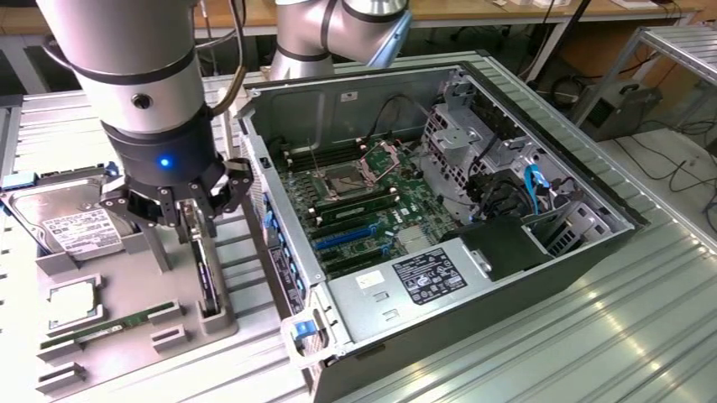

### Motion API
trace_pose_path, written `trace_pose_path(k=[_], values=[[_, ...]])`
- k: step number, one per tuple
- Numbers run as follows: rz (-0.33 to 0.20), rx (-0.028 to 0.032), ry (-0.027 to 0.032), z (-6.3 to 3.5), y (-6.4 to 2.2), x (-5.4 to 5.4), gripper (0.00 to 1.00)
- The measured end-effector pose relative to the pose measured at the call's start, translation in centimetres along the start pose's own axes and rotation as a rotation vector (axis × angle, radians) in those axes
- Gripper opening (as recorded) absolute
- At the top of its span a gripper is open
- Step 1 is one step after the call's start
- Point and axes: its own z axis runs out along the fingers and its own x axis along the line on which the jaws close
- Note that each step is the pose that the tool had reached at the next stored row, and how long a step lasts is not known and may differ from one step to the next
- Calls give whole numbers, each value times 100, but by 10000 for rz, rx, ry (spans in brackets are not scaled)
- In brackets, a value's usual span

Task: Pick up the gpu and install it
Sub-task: 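Pick up the gpu and move the gpu toward the slot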

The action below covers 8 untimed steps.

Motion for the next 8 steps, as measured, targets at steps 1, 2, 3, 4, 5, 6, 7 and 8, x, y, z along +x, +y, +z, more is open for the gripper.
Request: trace_pose_path(k=[1, 2, 3, 4, 5, 6, 7, 8], values=[[1, 0, 0, 32, -2, 8, 36], [-1, 0, 0, 60, -4, 13, 36], [-1, 1, 1, 81, -5, 14, 36], [-1, -1, -1, 94, -5, 15, 36], [0, -1, 0, 100, -5, 15, 36], [0, -1, -1, 108, -5, 16, 36], [0, 0, -1, 123, -6, 16, 36], [0, 0, 0, 150, -7, 16, 36]])
